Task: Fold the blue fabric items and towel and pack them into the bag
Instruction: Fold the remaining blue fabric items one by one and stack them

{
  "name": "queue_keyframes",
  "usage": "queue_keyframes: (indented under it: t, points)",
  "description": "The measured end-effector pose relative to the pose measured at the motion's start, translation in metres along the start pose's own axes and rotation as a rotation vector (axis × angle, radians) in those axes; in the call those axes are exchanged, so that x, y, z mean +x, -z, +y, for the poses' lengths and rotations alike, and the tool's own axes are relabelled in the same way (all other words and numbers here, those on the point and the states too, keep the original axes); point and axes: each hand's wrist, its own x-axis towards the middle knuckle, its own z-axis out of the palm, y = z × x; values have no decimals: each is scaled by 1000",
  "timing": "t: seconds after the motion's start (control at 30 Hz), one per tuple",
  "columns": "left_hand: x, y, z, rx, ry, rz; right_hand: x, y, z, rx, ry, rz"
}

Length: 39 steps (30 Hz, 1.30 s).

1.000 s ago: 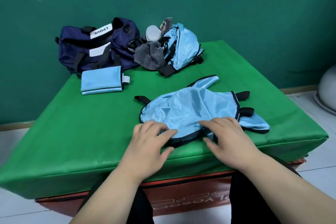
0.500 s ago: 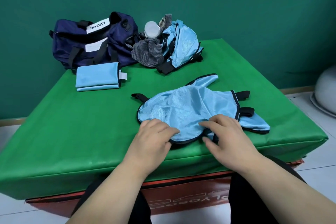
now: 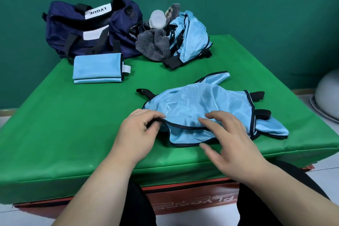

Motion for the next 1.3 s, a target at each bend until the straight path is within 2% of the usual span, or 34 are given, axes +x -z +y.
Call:
queue_keyframes:
  t: [0.1,0.27,0.4,0.57,0.67,0.83,1.0,1.2,1.3]
  points:
    - [-1,12,-9,-94,6,62,5,-7,-3,-44,37,1]
    - [-3,19,-19,-101,44,103,5,-10,0,-125,90,0]
    - [-4,19,-19,-20,-57,116,0,-9,0,-127,113,-39]
    - [-11,24,-20,18,-199,-42,-6,-9,-2,-100,151,-10]
    - [-18,30,-27,105,-215,-69,-11,-8,-1,-87,129,17]
    - [-39,41,-36,316,-143,-73,-16,-3,3,-98,88,42]
    - [-54,39,-25,451,-193,-72,-18,4,5,-82,73,53]
    - [-57,34,-16,588,-312,-136,-33,11,19,-38,4,-54]
    - [-56,32,-15,659,-304,-127,-36,16,25,-36,-74,-86]
